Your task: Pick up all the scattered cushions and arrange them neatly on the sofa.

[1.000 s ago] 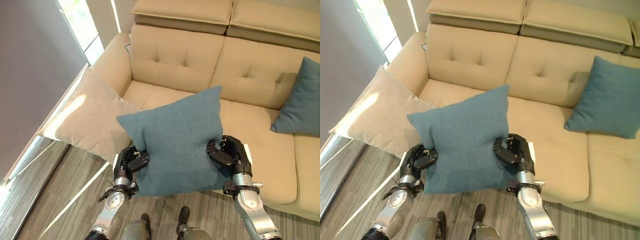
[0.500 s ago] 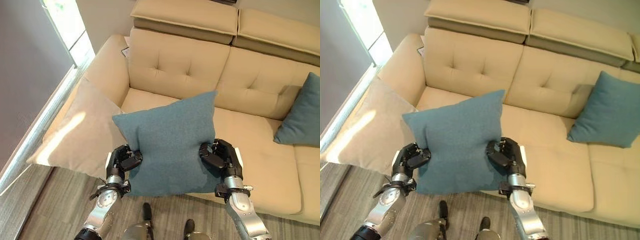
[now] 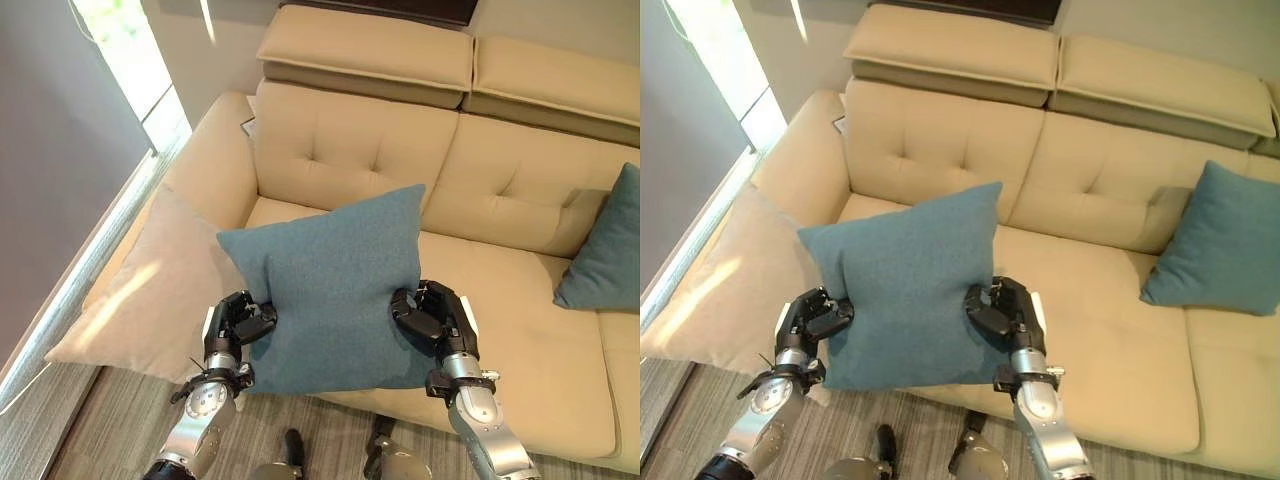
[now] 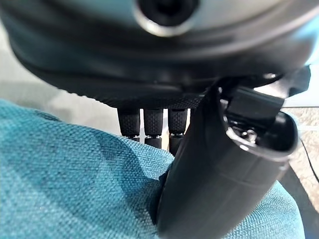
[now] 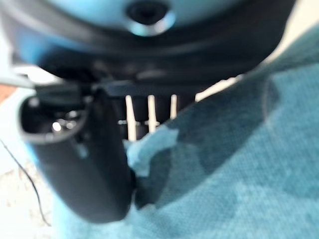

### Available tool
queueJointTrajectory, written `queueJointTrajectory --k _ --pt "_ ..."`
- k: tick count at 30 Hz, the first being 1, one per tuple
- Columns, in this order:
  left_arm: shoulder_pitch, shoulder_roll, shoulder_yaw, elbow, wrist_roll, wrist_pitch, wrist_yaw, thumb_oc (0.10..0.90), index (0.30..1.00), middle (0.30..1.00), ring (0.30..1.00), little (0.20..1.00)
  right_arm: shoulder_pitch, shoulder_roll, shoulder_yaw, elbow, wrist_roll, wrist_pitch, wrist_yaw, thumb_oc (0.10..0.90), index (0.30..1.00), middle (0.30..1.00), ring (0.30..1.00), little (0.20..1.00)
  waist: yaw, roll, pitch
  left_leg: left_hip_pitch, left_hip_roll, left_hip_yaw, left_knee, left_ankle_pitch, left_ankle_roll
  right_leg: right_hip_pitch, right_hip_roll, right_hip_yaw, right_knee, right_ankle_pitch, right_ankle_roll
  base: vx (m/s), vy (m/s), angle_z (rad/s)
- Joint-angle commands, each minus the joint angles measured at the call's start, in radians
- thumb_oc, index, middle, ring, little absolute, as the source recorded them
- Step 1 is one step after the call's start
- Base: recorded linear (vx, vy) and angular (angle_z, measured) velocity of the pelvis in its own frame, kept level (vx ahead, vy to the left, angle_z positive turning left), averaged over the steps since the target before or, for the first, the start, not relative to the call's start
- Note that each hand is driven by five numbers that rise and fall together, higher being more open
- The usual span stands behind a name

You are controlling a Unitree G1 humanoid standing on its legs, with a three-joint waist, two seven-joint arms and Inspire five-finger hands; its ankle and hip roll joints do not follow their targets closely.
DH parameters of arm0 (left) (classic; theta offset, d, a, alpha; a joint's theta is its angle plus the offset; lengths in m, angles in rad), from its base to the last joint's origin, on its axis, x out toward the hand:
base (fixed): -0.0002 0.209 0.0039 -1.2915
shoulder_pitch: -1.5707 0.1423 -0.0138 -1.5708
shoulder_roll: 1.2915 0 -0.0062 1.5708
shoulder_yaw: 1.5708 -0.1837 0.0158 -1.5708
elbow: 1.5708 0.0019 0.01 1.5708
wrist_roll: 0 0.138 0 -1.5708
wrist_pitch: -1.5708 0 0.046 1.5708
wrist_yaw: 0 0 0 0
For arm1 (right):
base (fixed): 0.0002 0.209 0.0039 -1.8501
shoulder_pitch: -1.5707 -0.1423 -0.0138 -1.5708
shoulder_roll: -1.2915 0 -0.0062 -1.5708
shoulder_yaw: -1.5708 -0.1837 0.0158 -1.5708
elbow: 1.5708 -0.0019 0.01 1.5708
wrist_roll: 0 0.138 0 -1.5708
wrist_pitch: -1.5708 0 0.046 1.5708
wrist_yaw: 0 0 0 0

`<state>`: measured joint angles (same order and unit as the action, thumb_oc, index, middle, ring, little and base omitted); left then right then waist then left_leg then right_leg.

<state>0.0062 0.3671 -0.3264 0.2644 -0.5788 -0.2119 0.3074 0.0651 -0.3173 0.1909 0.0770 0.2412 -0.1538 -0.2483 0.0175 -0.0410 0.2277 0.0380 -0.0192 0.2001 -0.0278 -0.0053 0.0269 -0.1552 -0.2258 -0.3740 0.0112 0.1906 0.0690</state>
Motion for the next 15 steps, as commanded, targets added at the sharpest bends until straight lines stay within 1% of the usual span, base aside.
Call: queueJointTrajectory --k 1,2,3,4,5,6,7,8,9,10,11,12,13,14,15 --pt "-0.116 -0.068 -0.074 -0.190 0.084 -0.121 -0.123 0.400 0.300 0.300 0.300 0.300 -0.149 0.008 0.040 -0.150 -0.011 -0.148 0.047 0.400 0.300 0.300 0.300 0.300 -0.004 0.012 -0.111 -0.017 0.007 -0.048 0.082 -0.134 -0.029 0.049 0.043 -0.002 0.037 -0.149 0.093 0.19 -0.206 -0.01" --pt "-0.122 -0.076 -0.081 -0.183 0.085 -0.121 -0.127 0.400 0.300 0.300 0.300 0.300 -0.140 -0.002 0.032 -0.153 -0.009 -0.149 0.045 0.400 0.300 0.300 0.300 0.300 -0.009 0.014 -0.116 -0.017 0.028 -0.051 0.119 -0.152 -0.056 0.080 0.063 -0.007 0.007 -0.160 0.081 0.14 -0.192 0.07" --pt "-0.126 -0.079 -0.087 -0.184 0.083 -0.120 -0.132 0.400 0.300 0.300 0.300 0.300 -0.132 -0.008 0.025 -0.157 -0.004 -0.152 0.047 0.400 0.300 0.300 0.300 0.300 -0.012 0.011 -0.115 -0.035 0.038 -0.052 0.174 -0.158 -0.073 0.101 0.071 -0.011 -0.011 -0.166 0.072 0.14 -0.191 0.16" --pt "-0.126 -0.079 -0.087 -0.184 0.083 -0.120 -0.132 0.400 0.300 0.300 0.300 0.300 -0.132 -0.008 0.025 -0.157 -0.004 -0.152 0.047 0.400 0.300 0.300 0.300 0.300 -0.015 0.008 -0.119 -0.043 0.035 -0.055 0.175 -0.154 -0.072 0.097 0.068 -0.014 -0.013 -0.163 0.072 0.05 -0.190 0.20" --pt "-0.136 -0.082 -0.095 -0.187 0.072 -0.122 -0.141 0.400 0.300 0.300 0.300 0.300 -0.119 -0.025 0.008 -0.163 -0.002 -0.151 0.046 0.400 0.300 0.300 0.300 0.300 -0.009 0.002 -0.094 -0.120 0.061 -0.062 0.339 -0.127 -0.111 0.131 0.077 -0.012 -0.023 -0.177 0.045 -0.01 -0.178 0.22" --pt "-0.146 -0.084 -0.102 -0.187 0.069 -0.122 -0.141 0.400 0.300 0.300 0.300 0.300 -0.120 -0.033 0.004 -0.164 0.002 -0.152 0.045 0.400 0.300 0.300 0.300 0.300 -0.007 0.001 -0.081 -0.170 0.073 -0.071 0.429 -0.101 -0.127 0.143 0.085 -0.017 -0.028 -0.181 0.030 -0.01 -0.226 0.24" --pt "-0.152 -0.087 -0.105 -0.186 0.066 -0.121 -0.141 0.400 0.300 0.300 0.300 0.300 -0.119 -0.036 0.001 -0.163 0.006 -0.150 0.042 0.400 0.300 0.300 0.300 0.300 -0.003 -0.001 -0.073 -0.202 0.081 -0.080 0.477 -0.081 -0.134 0.153 0.090 -0.021 -0.031 -0.187 0.018 -0.03 -0.150 0.23" --pt "-0.158 -0.088 -0.107 -0.187 0.069 -0.121 -0.137 0.400 0.300 0.300 0.300 0.300 -0.118 -0.038 0.002 -0.161 0.008 -0.147 0.038 0.400 0.300 0.300 0.300 0.300 0.000 -0.002 -0.067 -0.223 0.085 -0.086 0.492 -0.078 -0.130 0.158 0.096 -0.021 -0.033 -0.194 0.009 0.01 -0.113 0.13" --pt "-0.160 -0.088 -0.105 -0.191 0.069 -0.121 -0.136 0.400 0.300 0.300 0.300 0.300 -0.117 -0.042 0.000 -0.163 0.009 -0.146 0.038 0.400 0.300 0.300 0.300 0.300 -0.001 -0.006 -0.068 -0.237 0.082 -0.090 0.476 -0.082 -0.120 0.160 0.097 -0.023 -0.037 -0.199 0.010 0.02 -0.067 0.06" --pt "-0.159 -0.089 -0.105 -0.192 0.069 -0.121 -0.136 0.400 0.300 0.300 0.300 0.300 -0.116 -0.042 0.000 -0.164 0.009 -0.146 0.038 0.400 0.300 0.300 0.300 0.300 0.000 -0.003 -0.066 -0.236 0.086 -0.090 0.482 -0.089 -0.122 0.164 0.101 -0.022 -0.037 -0.201 0.009 0.10 -0.044 0.00" --pt "-0.156 -0.094 -0.106 -0.192 0.073 -0.117 -0.137 0.400 0.300 0.300 0.300 0.300 -0.110 -0.047 0.001 -0.167 0.008 -0.147 0.041 0.400 0.300 0.300 0.300 0.300 -0.002 -0.005 -0.070 -0.240 0.090 -0.090 0.419 -0.117 -0.108 0.174 0.104 -0.015 -0.048 -0.211 0.014 0.09 -0.023 -0.01" --pt "-0.156 -0.094 -0.106 -0.192 0.074 -0.117 -0.137 0.400 0.300 0.300 0.300 0.300 -0.110 -0.047 0.001 -0.168 0.008 -0.147 0.041 0.400 0.300 0.300 0.300 0.300 -0.001 -0.006 -0.070 -0.238 0.089 -0.089 0.417 -0.116 -0.108 0.175 0.103 -0.015 -0.048 -0.211 0.014 0.19 -0.010 -0.04" --pt "-0.162 -0.099 -0.109 -0.188 0.077 -0.113 -0.134 0.400 0.300 0.300 0.300 0.300 -0.107 -0.049 -0.001 -0.164 0.003 -0.147 0.038 0.400 0.300 0.300 0.300 0.300 -0.006 0.000 -0.078 -0.225 0.104 -0.084 0.289 -0.080 -0.104 0.183 0.111 -0.013 -0.055 -0.218 0.024 0.20 0.036 -0.01" --pt "-0.170 -0.100 -0.108 -0.186 0.088 -0.108 -0.120 0.400 0.300 0.300 0.300 0.300 -0.112 -0.048 0.001 -0.152 0.000 -0.147 0.031 0.400 0.300 0.300 0.300 0.300 -0.002 0.008 -0.077 -0.225 0.100 -0.105 0.211 -0.041 -0.106 0.189 0.126 0.003 -0.052 -0.229 0.025 0.19 0.038 -0.01" --pt "-0.171 -0.099 -0.108 -0.186 0.088 -0.108 -0.120 0.400 0.300 0.300 0.300 0.300 -0.113 -0.048 0.000 -0.152 0.000 -0.147 0.031 0.400 0.300 0.300 0.300 0.300 -0.003 0.007 -0.079 -0.227 0.097 -0.106 0.206 -0.035 -0.105 0.185 0.124 0.002 -0.051 -0.227 0.025 0.11 0.041 -0.11"
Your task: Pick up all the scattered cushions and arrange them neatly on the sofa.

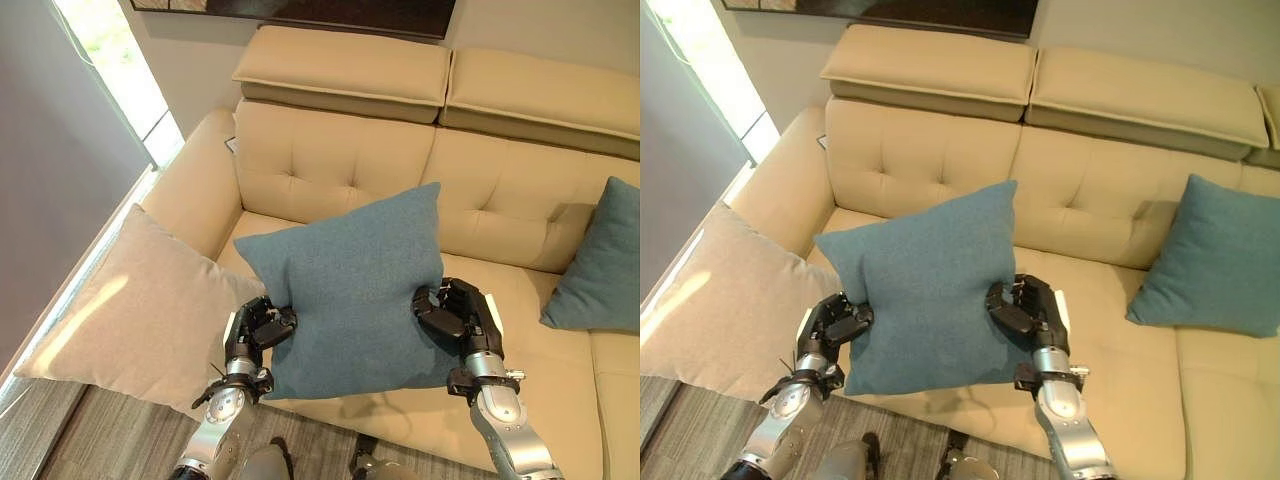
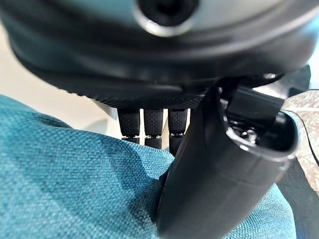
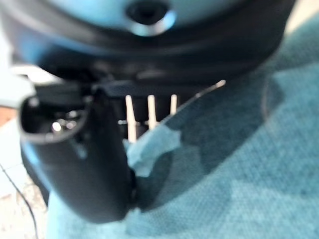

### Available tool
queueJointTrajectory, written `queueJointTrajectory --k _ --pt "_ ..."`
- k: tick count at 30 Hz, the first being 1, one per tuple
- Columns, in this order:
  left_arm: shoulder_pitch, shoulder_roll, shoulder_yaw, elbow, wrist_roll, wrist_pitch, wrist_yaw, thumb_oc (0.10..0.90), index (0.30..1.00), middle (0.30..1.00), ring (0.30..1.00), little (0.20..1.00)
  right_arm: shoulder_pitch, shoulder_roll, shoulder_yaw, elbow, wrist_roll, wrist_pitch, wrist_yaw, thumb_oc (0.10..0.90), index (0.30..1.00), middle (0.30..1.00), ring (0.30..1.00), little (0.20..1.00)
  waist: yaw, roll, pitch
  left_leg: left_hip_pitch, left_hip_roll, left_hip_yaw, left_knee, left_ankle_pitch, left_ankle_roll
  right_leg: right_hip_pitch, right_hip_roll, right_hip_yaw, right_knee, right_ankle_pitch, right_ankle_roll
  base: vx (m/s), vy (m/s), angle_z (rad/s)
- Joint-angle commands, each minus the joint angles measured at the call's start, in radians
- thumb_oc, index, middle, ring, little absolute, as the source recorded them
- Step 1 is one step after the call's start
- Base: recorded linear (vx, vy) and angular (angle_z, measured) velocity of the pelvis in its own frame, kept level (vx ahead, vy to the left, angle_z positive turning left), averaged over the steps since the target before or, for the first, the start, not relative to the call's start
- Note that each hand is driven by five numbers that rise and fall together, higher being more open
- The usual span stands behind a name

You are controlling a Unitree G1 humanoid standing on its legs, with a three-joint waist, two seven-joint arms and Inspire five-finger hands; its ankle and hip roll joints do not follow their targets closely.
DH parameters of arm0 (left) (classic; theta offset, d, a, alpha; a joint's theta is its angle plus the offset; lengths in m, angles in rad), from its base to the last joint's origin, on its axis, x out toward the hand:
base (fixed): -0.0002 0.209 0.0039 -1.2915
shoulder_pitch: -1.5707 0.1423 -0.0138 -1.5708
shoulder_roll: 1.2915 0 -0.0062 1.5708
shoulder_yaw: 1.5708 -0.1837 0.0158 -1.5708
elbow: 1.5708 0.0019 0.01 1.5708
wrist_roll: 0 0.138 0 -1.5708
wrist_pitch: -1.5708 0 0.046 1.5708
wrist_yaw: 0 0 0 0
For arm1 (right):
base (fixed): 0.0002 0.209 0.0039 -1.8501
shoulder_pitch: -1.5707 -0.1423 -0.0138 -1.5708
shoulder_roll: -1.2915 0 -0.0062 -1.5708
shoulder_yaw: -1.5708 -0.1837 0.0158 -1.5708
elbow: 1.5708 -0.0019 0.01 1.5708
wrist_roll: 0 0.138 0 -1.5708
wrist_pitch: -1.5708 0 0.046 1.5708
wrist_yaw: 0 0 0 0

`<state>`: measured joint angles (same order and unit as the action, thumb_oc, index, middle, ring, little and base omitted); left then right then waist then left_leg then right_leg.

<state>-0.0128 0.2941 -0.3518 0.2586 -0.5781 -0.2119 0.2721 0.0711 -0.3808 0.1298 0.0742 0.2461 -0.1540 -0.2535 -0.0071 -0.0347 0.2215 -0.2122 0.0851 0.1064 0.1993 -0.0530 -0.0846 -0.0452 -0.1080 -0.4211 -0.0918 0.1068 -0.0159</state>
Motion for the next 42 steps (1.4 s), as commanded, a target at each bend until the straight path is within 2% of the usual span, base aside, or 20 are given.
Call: queueJointTrajectory --k 1,3,6,10,17,18,19,20,22,24,25,27,28,30,33,34,35,37,40,42 --pt "-0.150 -0.027 -0.080 -0.182 0.085 -0.113 -0.086 0.400 0.300 0.300 0.300 0.300 -0.119 0.017 0.063 -0.144 -0.002 -0.147 0.032 0.400 0.300 0.300 0.300 0.300 0.024 0.005 -0.075 0.031 -0.014 -0.027 -0.042 0.017 0.004 0.078 0.011 0.061 0.053 -0.149 0.111 0.14 0.052 -0.23" --pt "-0.137 -0.025 -0.081 -0.190 0.077 -0.114 -0.094 0.400 0.300 0.300 0.300 0.300 -0.106 0.018 0.061 -0.146 -0.002 -0.148 0.040 0.400 0.300 0.300 0.300 0.300 0.019 0.013 -0.087 0.053 -0.024 -0.036 -0.062 0.018 0.005 0.089 0.020 0.071 0.048 -0.157 0.110 0.16 0.052 -0.45" --pt "-0.129 -0.017 -0.079 -0.196 0.086 -0.106 -0.089 0.400 0.300 0.300 0.300 0.300 -0.091 0.026 0.061 -0.145 -0.001 -0.149 0.042 0.400 0.300 0.300 0.300 0.300 0.011 0.018 -0.108 0.120 -0.031 -0.011 -0.118 0.017 0.015 0.107 0.020 0.092 0.041 -0.159 0.115 0.20 0.088 -0.18" --pt "-0.141 -0.001 -0.078 -0.221 0.109 -0.109 -0.074 0.400 0.300 0.300 0.300 0.300 -0.101 0.030 0.069 -0.135 -0.014 -0.147 0.034 0.400 0.300 0.300 0.300 0.300 0.007 0.022 -0.113 0.152 -0.037 0.018 -0.179 0.029 0.026 0.098 0.017 0.109 0.037 -0.153 0.126 0.08 0.067 -0.03" --pt "-0.254 0.005 -0.094 -0.232 0.147 -0.133 -0.034 0.400 0.300 0.300 0.300 0.300 -0.194 0.025 0.088 -0.098 -0.052 -0.154 -0.010 0.400 0.300 0.300 0.300 0.300 -0.007 0.035 -0.081 0.112 -0.043 0.030 -0.246 0.062 0.034 0.000 0.012 0.127 0.021 -0.112 0.142 -0.07 0.046 -0.06" --pt "-0.313 0.005 -0.100 -0.223 0.168 -0.142 -0.011 0.400 0.300 0.300 0.300 0.300 -0.246 0.024 0.093 -0.076 -0.064 -0.156 -0.029 0.400 0.300 0.300 0.300 0.300 -0.010 0.040 -0.072 0.079 -0.043 0.032 -0.259 0.074 0.034 -0.042 0.012 0.132 0.013 -0.096 0.145 -0.08 0.023 -0.17" --pt "-0.316 0.005 -0.099 -0.222 0.168 -0.143 -0.011 0.400 0.300 0.300 0.300 0.300 -0.249 0.024 0.092 -0.075 -0.065 -0.156 -0.029 0.400 0.300 0.300 0.300 0.300 -0.010 0.041 -0.073 0.075 -0.042 0.032 -0.259 0.075 0.034 -0.046 0.012 0.132 0.014 -0.095 0.145 -0.16 0.049 -0.14" --pt "-0.394 0.012 -0.115 -0.205 0.210 -0.151 0.018 0.400 0.300 0.300 0.300 0.300 -0.326 0.022 0.100 -0.042 -0.082 -0.164 -0.061 0.400 0.300 0.300 0.300 0.300 -0.012 0.041 -0.061 0.035 -0.040 0.034 -0.266 0.088 0.034 -0.091 0.010 0.143 0.007 -0.078 0.150 -0.11 0.034 -0.03" --pt "-0.431 0.014 -0.118 -0.195 0.222 -0.156 0.029 0.400 0.300 0.300 0.300 0.300 -0.365 0.022 0.105 -0.025 -0.087 -0.170 -0.074 0.400 0.300 0.300 0.300 0.300 -0.011 0.042 -0.062 0.013 -0.039 0.034 -0.270 0.095 0.034 -0.118 0.011 0.147 0.005 -0.070 0.151 -0.09 0.020 -0.10" --pt "-0.595 0.021 -0.141 -0.132 0.234 -0.174 0.083 0.400 0.300 0.300 0.300 0.300 -0.507 0.033 0.131 0.019 -0.102 -0.179 -0.129 0.400 0.300 0.300 0.300 0.300 -0.012 0.039 -0.056 -0.041 -0.034 0.031 -0.278 0.111 0.029 -0.178 0.014 0.160 0.004 -0.055 0.158 -0.07 0.004 -0.23" --pt "-0.598 0.021 -0.141 -0.130 0.234 -0.174 0.083 0.400 0.300 0.300 0.300 0.300 -0.510 0.034 0.131 0.021 -0.102 -0.180 -0.129 0.400 0.300 0.300 0.300 0.300 -0.013 0.038 -0.057 -0.046 -0.035 0.031 -0.279 0.115 0.030 -0.183 0.013 0.159 0.004 -0.052 0.157 -0.04 0.007 -0.15" --pt "-0.713 0.032 -0.158 -0.076 0.238 -0.186 0.118 0.400 0.300 0.300 0.300 0.300 -0.605 0.033 0.148 0.056 -0.110 -0.183 -0.162 0.400 0.300 0.300 0.300 0.300 -0.016 0.038 -0.055 -0.079 -0.034 0.028 -0.283 0.125 0.025 -0.217 0.015 0.163 0.004 -0.046 0.161 -0.05 0.010 -0.09" --pt "-0.806 0.046 -0.173 -0.039 0.246 -0.194 0.143 0.400 0.300 0.300 0.300 0.300 -0.691 0.019 0.158 0.084 -0.127 -0.184 -0.197 0.400 0.300 0.300 0.300 0.300 -0.018 0.042 -0.055 -0.113 -0.031 0.022 -0.287 0.136 0.019 -0.252 0.013 0.161 0.004 -0.040 0.164 -0.04 0.013 -0.08" --pt "-0.850 0.046 -0.180 -0.020 0.244 -0.197 0.154 0.400 0.300 0.300 0.300 0.300 -0.737 0.015 0.167 0.098 -0.137 -0.184 -0.212 0.400 0.300 0.300 0.300 0.300 -0.018 0.043 -0.054 -0.129 -0.032 0.020 -0.287 0.142 0.017 -0.267 0.011 0.160 0.004 -0.036 0.165 -0.02 0.004 -0.07" --pt "-1.035 0.055 -0.217 0.096 0.241 -0.208 0.191 0.400 0.300 0.300 0.300 0.300 -0.922 -0.015 0.195 0.187 -0.167 -0.187 -0.275 0.400 0.300 0.300 0.300 0.300 -0.021 0.048 -0.051 -0.184 -0.035 0.008 -0.287 0.159 0.007 -0.318 0.008 0.157 0.004 -0.026 0.170 -0.01 0.003 0.00" --pt "-1.035 0.055 -0.217 0.097 0.241 -0.208 0.191 0.400 0.300 0.300 0.300 0.300 -0.923 -0.015 0.196 0.188 -0.167 -0.187 -0.275 0.400 0.300 0.300 0.300 0.300 -0.021 0.048 -0.051 -0.184 -0.035 0.008 -0.287 0.159 0.007 -0.318 0.008 0.157 0.004 -0.026 0.170 0.00 0.000 0.00" --pt "-1.117 0.062 -0.237 0.152 0.234 -0.213 0.210 0.400 0.300 0.300 0.300 0.300 -1.009 -0.030 0.214 0.232 -0.180 -0.189 -0.303 0.400 0.300 0.300 0.300 0.300 -0.019 0.049 -0.054 -0.208 -0.038 0.002 -0.287 0.167 0.003 -0.341 0.007 0.155 0.004 -0.019 0.175 0.00 0.000 0.00" --pt "-1.150 0.062 -0.241 0.179 0.230 -0.216 0.217 0.400 0.300 0.300 0.300 0.300 -1.048 -0.036 0.225 0.251 -0.187 -0.190 -0.314 0.400 0.300 0.300 0.300 0.300 -0.018 0.049 -0.054 -0.220 -0.040 -0.002 -0.287 0.168 0.002 -0.353 0.008 0.157 0.004 -0.017 0.175 0.00 0.000 0.00" --pt "-1.258 0.061 -0.254 0.255 0.243 -0.219 0.263 0.400 0.300 0.300 0.300 0.300 -1.191 -0.067 0.262 0.337 -0.221 -0.185 -0.373 0.400 0.300 0.300 0.300 0.300 -0.012 0.050 -0.051 -0.262 -0.042 -0.007 -0.287 0.176 -0.006 -0.392 0.002 0.156 0.004 -0.009 0.180 0.00 0.000 0.00" --pt "-1.271 0.058 -0.256 0.271 0.239 -0.221 0.265 0.400 0.300 0.300 0.300 0.300 -1.208 -0.072 0.269 0.353 -0.225 -0.184 -0.381 0.400 0.300 0.300 0.300 0.300 -0.012 0.050 -0.048 -0.267 -0.043 -0.009 -0.287 0.178 -0.006 -0.400 0.001 0.156 0.004 -0.008 0.181 0.00 0.000 0.00"
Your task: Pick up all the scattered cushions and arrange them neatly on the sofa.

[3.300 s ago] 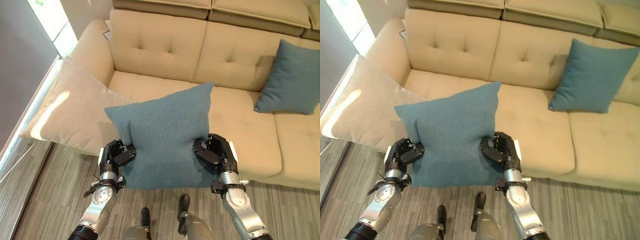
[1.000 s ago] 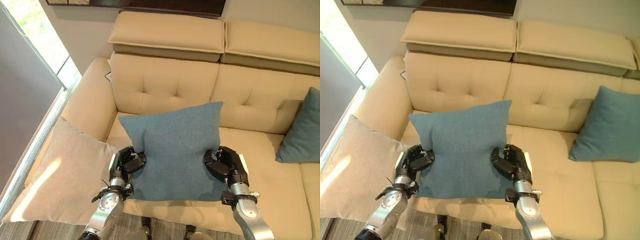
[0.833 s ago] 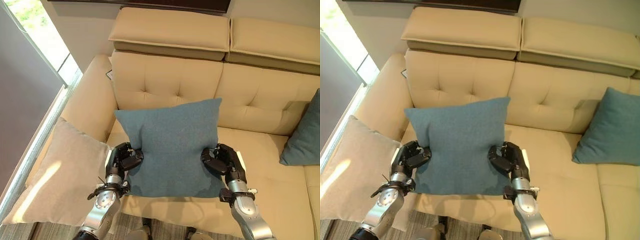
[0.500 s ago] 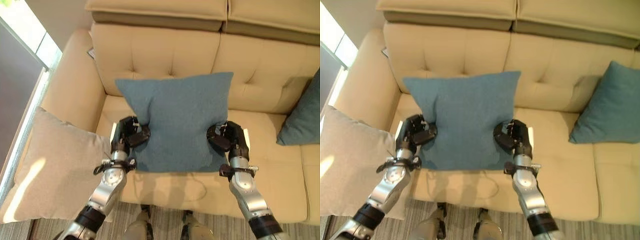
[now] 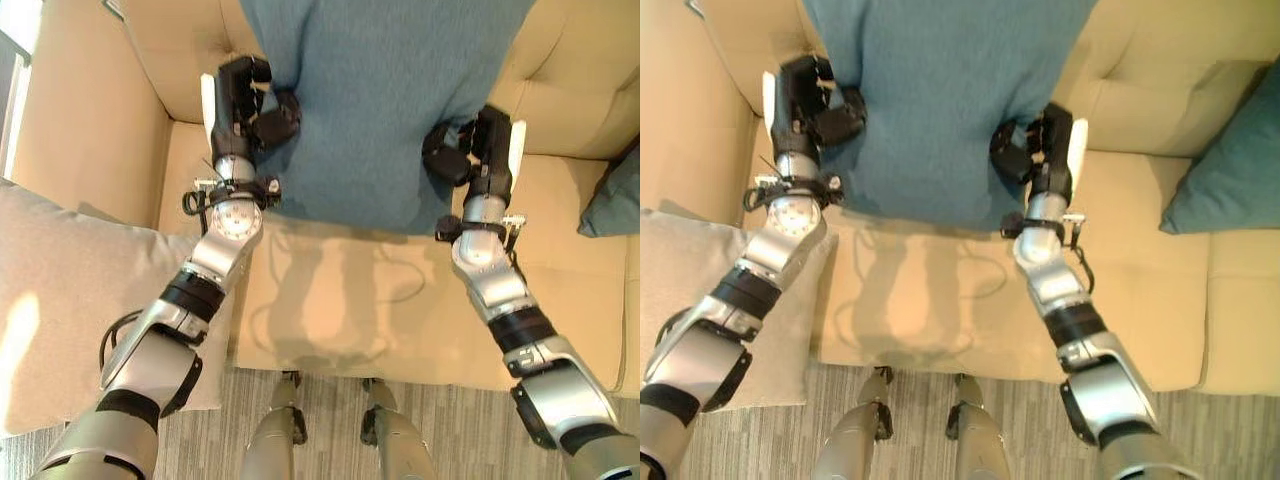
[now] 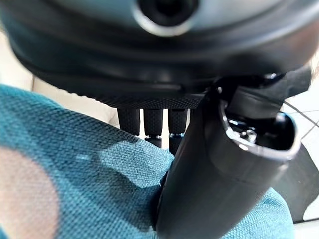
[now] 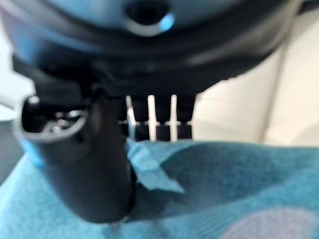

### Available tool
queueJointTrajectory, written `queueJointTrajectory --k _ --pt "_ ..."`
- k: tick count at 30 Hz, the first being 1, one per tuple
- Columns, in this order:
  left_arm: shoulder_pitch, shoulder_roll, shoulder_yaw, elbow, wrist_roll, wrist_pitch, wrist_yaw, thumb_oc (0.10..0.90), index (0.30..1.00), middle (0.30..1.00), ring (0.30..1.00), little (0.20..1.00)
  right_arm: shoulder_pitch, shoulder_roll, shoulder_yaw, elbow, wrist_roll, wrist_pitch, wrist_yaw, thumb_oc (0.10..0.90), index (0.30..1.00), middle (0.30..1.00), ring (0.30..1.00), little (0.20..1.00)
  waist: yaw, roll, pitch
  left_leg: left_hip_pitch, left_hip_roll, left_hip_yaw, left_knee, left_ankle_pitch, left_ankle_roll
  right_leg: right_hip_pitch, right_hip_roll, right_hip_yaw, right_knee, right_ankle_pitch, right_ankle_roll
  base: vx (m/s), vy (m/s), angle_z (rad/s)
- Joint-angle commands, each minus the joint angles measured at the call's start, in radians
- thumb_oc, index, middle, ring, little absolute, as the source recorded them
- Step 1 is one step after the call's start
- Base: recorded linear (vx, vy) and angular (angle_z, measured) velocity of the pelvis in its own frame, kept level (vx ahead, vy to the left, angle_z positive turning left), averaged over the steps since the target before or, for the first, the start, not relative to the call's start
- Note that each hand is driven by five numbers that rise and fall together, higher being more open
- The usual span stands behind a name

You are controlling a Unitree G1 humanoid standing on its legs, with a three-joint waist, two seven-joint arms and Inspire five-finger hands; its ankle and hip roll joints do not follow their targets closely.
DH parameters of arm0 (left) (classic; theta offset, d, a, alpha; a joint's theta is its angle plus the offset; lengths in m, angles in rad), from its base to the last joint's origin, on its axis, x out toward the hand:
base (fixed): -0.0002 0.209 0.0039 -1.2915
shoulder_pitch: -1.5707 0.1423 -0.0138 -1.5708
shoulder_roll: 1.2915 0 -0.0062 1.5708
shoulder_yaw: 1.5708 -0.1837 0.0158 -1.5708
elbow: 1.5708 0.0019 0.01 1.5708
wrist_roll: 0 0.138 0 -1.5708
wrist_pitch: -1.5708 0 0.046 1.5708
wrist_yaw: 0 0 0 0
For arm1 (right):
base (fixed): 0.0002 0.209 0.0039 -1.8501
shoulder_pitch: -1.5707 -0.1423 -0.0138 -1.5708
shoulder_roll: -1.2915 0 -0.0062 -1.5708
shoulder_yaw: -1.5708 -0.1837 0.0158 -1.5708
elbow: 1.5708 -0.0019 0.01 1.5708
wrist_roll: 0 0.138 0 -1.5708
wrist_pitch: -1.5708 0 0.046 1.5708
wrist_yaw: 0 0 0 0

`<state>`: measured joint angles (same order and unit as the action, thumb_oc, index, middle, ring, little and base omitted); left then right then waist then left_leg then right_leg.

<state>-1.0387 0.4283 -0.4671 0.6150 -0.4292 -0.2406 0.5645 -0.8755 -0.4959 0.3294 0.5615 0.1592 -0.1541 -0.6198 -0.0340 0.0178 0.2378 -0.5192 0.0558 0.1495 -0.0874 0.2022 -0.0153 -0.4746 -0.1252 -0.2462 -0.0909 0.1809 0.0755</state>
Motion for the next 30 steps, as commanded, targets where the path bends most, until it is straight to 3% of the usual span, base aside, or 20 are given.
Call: queueJointTrajectory --k 1,6,8,15,16,17,18,19,20,24,30 --pt "-0.262 -0.083 -0.137 -0.063 0.087 -0.198 -0.017 0.400 0.300 0.300 0.300 0.300 -0.291 0.033 0.081 -0.111 -0.151 -0.182 -0.030 0.400 0.300 0.300 0.300 0.300 0.014 -0.002 -0.061 0.030 -0.014 -0.054 0.000 -0.075 -0.077 0.021 0.015 -0.022 0.004 -0.080 0.089 -0.02 0.004 0.05" --pt "-0.287 -0.101 -0.130 -0.038 0.076 -0.206 0.006 0.400 0.300 0.300 0.300 0.300 -0.339 0.018 0.099 -0.071 -0.173 -0.174 -0.057 0.400 0.300 0.300 0.300 0.300 0.013 -0.005 -0.056 0.012 -0.016 -0.057 0.000 -0.070 -0.081 0.006 0.014 -0.022 0.004 -0.077 0.091 -0.01 0.001 0.07" --pt "-0.353 -0.145 -0.140 0.053 0.044 -0.221 0.036 0.400 0.300 0.300 0.300 0.300 -0.429 0.014 0.125 0.013 -0.217 -0.158 -0.144 0.400 0.300 0.300 0.300 0.300 0.005 -0.011 -0.044 -0.041 -0.013 -0.060 0.000 -0.057 -0.090 -0.047 0.013 -0.022 0.004 -0.065 0.095 -0.04 -0.015 -0.01" --pt "-0.455 -0.143 -0.184 0.188 0.045 -0.201 0.013 0.400 0.300 0.300 0.300 0.300 -0.488 0.037 0.137 0.107 -0.227 -0.148 -0.198 0.400 0.300 0.300 0.300 0.300 -0.017 -0.017 -0.047 -0.124 -0.008 -0.070 0.000 -0.041 -0.096 -0.129 0.014 -0.018 0.004 -0.047 0.101 -0.02 -0.006 0.18" --pt "-0.466 -0.138 -0.188 0.208 0.040 -0.198 0.007 0.538 0.507 0.507 0.507 0.507 -0.497 0.040 0.142 0.123 -0.229 -0.148 -0.203 0.400 0.300 0.300 0.300 0.300 -0.019 -0.018 -0.048 -0.134 -0.007 -0.071 0.000 -0.039 -0.096 -0.140 0.014 -0.017 0.004 -0.045 0.103 -0.03 0.015 0.15" --pt "-0.472 -0.128 -0.190 0.228 0.036 -0.191 0.001 0.596 0.594 0.594 0.594 0.594 -0.501 0.047 0.143 0.128 -0.221 -0.150 -0.203 0.400 0.300 0.300 0.300 0.300 -0.021 -0.019 -0.046 -0.142 -0.007 -0.070 0.000 -0.039 -0.094 -0.150 0.017 -0.015 0.004 -0.043 0.104 -0.04 0.012 0.24" --pt "-0.470 -0.121 -0.190 0.231 0.036 -0.186 -0.003 0.800 0.900 0.900 0.900 0.900 -0.499 0.050 0.140 0.129 -0.215 -0.150 -0.199 0.546 0.519 0.519 0.519 0.519 -0.022 -0.022 -0.047 -0.153 -0.006 -0.069 0.000 -0.037 -0.094 -0.160 0.018 -0.012 0.004 -0.040 0.105 -0.04 0.009 -0.03" --pt "-0.471 -0.107 -0.186 0.231 0.038 -0.184 -0.003 0.800 0.900 0.900 0.900 0.900 -0.497 0.053 0.143 0.127 -0.210 -0.149 -0.195 0.722 0.782 0.782 0.782 0.782 -0.022 -0.023 -0.046 -0.160 -0.005 -0.069 0.000 -0.036 -0.093 -0.168 0.019 -0.010 0.004 -0.038 0.106 -0.03 -0.003 -0.47" --pt "-0.467 -0.099 -0.183 0.224 0.039 -0.184 -0.004 0.800 0.900 0.900 0.900 0.900 -0.491 0.057 0.143 0.124 -0.207 -0.149 -0.191 0.800 0.900 0.900 0.900 0.900 -0.023 -0.024 -0.046 -0.165 -0.003 -0.068 0.000 -0.035 -0.093 -0.175 0.020 -0.008 0.004 -0.037 0.107 -0.03 0.001 -0.57" --pt "-0.433 -0.073 -0.176 0.218 0.073 -0.167 -0.008 0.800 0.900 0.900 0.900 0.900 -0.449 0.078 0.154 0.107 -0.217 -0.145 -0.170 0.800 0.900 0.900 0.900 0.900 -0.025 -0.020 -0.042 -0.178 -0.003 -0.065 0.000 -0.030 -0.091 -0.191 0.019 -0.003 0.004 -0.033 0.106 -0.01 0.001 -0.07" --pt "-0.276 -0.022 -0.116 0.161 0.154 -0.136 -0.003 0.800 0.900 0.900 0.900 0.900 -0.288 0.087 0.159 0.049 -0.276 -0.134 -0.112 0.800 0.900 0.900 0.900 0.900 -0.021 -0.010 -0.042 -0.167 -0.007 -0.064 0.000 -0.029 -0.092 -0.181 0.011 -0.009 0.004 -0.032 0.103 -0.03 0.009 -0.04"
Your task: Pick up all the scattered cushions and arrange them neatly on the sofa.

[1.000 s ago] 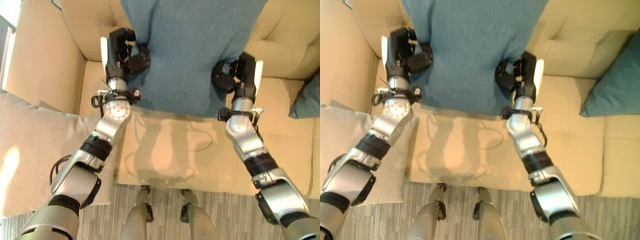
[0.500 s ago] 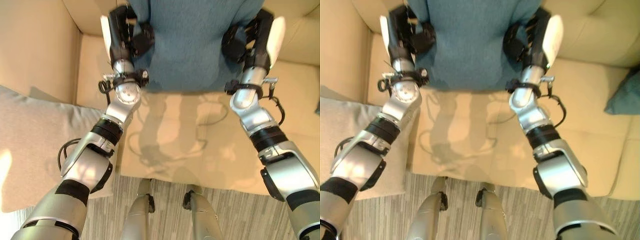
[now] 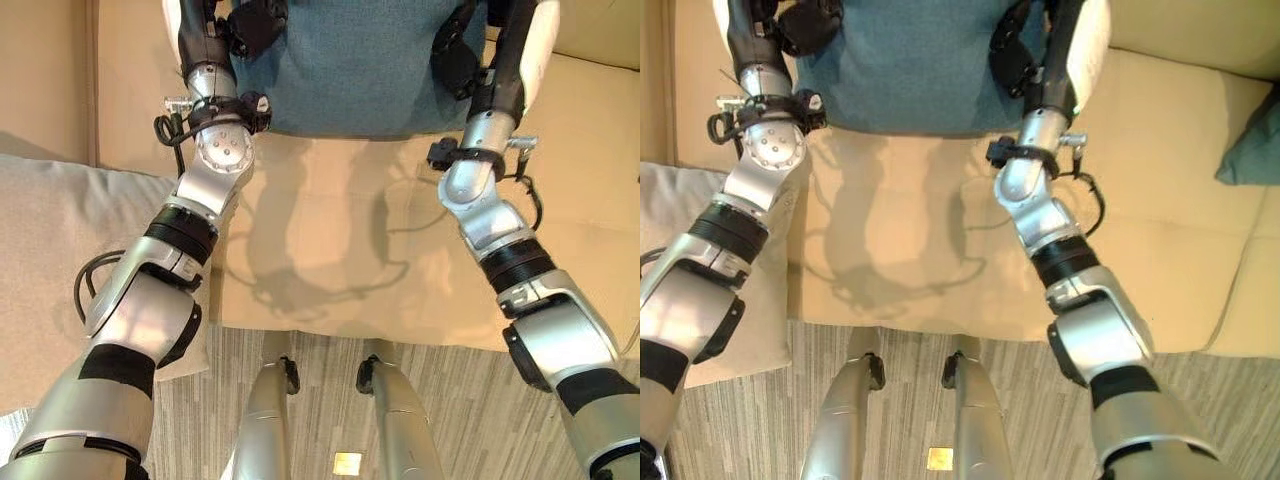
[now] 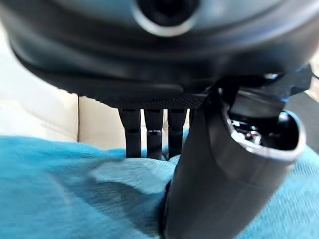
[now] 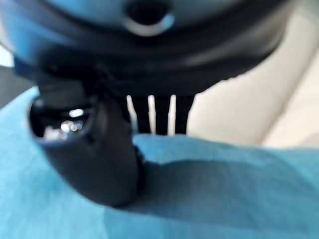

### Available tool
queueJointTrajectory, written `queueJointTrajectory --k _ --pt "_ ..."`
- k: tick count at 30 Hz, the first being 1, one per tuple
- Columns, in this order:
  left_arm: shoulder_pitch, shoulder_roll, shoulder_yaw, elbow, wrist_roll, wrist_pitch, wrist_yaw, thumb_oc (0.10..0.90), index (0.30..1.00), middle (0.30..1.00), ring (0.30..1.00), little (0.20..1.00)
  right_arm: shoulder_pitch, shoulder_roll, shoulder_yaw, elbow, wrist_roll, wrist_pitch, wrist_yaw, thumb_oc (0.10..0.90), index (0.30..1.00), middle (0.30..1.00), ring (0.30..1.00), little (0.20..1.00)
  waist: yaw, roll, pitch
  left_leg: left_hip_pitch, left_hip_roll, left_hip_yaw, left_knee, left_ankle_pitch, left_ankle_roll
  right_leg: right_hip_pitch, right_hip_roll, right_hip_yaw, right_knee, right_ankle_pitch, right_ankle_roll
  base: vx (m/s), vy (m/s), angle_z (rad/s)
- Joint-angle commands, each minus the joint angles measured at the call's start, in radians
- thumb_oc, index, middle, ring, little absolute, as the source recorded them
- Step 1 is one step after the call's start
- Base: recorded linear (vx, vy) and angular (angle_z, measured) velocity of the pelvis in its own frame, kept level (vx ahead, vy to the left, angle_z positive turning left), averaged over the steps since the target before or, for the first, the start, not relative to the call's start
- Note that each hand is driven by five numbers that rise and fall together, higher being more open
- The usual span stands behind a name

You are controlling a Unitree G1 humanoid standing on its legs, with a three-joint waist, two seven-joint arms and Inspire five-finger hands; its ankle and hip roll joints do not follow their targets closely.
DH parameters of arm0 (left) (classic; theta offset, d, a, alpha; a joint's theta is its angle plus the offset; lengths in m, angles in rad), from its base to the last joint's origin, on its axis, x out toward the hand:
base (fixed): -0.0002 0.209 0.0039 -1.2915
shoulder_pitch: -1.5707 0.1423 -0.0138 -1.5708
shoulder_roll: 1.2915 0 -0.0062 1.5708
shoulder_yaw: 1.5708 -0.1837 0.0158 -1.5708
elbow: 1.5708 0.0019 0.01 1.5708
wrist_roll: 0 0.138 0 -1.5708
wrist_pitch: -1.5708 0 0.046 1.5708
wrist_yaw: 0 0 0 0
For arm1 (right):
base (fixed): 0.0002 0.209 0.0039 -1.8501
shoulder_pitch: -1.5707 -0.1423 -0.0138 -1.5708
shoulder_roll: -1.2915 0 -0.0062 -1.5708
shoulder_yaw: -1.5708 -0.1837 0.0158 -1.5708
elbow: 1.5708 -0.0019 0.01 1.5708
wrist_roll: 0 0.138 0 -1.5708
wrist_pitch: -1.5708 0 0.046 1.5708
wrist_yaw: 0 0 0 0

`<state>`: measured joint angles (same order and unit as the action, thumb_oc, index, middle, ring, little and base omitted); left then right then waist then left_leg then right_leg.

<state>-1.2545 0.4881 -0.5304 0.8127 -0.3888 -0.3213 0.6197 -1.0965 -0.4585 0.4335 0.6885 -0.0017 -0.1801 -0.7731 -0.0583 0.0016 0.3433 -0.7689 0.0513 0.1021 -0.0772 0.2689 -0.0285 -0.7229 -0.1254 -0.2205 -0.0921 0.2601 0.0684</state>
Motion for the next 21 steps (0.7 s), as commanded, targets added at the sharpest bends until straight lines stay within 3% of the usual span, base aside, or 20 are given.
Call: queueJointTrajectory --k 1,7,9,12,14,15,21 --pt "-0.037 -0.074 -0.042 -0.050 0.120 -0.054 -0.058 0.800 0.900 0.900 0.900 0.900 -0.041 0.046 0.048 -0.093 -0.120 -0.107 0.049 0.800 0.900 0.900 0.900 0.900 0.003 0.007 -0.149 0.088 -0.003 -0.016 -0.010 -0.097 -0.079 0.072 0.011 -0.036 0.005 -0.111 0.110 -0.02 -0.006 -0.04" --pt "0.134 -0.003 0.052 -0.140 0.129 -0.051 -0.077 0.800 0.900 0.900 0.900 0.900 0.145 -0.013 -0.018 -0.193 -0.137 -0.110 0.102 0.800 0.900 0.900 0.900 0.900 0.008 0.006 -0.160 0.135 -0.005 -0.012 -0.010 -0.106 -0.082 0.126 0.004 -0.050 0.005 -0.118 0.110 0.00 -0.003 0.01" --pt "0.245 0.035 0.112 -0.212 0.130 -0.056 -0.098 0.800 0.900 0.900 0.900 0.900 0.271 -0.069 -0.072 -0.245 -0.147 -0.113 0.145 0.800 0.900 0.900 0.900 0.900 0.015 0.004 -0.166 0.172 -0.005 -0.011 -0.010 -0.113 -0.086 0.169 0.001 -0.060 0.005 -0.125 0.110 -0.01 -0.026 0.09" --pt "0.326 0.053 0.153 -0.247 0.137 -0.053 -0.113 0.800 0.900 0.900 0.900 0.900 0.361 -0.092 -0.120 -0.275 -0.137 -0.118 0.175 0.800 0.900 0.900 0.900 0.900 0.020 0.002 -0.172 0.199 -0.003 -0.013 -0.010 -0.119 -0.087 0.198 -0.002 -0.070 0.005 -0.130 0.109 0.00 -0.021 0.10" --pt "0.453 0.066 0.216 -0.314 0.149 -0.052 -0.131 0.800 0.900 0.900 0.900 0.900 0.497 -0.107 -0.186 -0.305 -0.129 -0.122 0.210 0.800 0.900 0.900 0.900 0.900 0.027 0.001 -0.179 0.240 -0.003 -0.012 -0.010 -0.125 -0.087 0.244 -0.003 -0.078 0.005 -0.139 0.107 0.02 -0.025 0.04" --pt "0.456 0.065 0.216 -0.316 0.150 -0.051 -0.131 0.800 0.900 0.900 0.900 0.900 0.500 -0.107 -0.187 -0.307 -0.129 -0.121 0.211 0.800 0.900 0.900 0.900 0.900 0.027 0.001 -0.179 0.242 -0.003 -0.012 -0.010 -0.125 -0.087 0.246 -0.003 -0.078 0.005 -0.139 0.108 0.02 -0.032 0.06" --pt "0.859 -0.011 0.376 -0.530 0.143 -0.072 -0.202 0.800 0.900 0.900 0.900 0.900 0.803 -0.117 -0.338 -0.364 -0.164 -0.105 0.275 0.800 0.900 0.900 0.900 0.900 0.053 -0.004 -0.205 0.350 0.011 -0.008 -0.010 -0.143 -0.087 0.364 0.001 -0.099 0.005 -0.172 0.100 0.05 -0.035 0.10"
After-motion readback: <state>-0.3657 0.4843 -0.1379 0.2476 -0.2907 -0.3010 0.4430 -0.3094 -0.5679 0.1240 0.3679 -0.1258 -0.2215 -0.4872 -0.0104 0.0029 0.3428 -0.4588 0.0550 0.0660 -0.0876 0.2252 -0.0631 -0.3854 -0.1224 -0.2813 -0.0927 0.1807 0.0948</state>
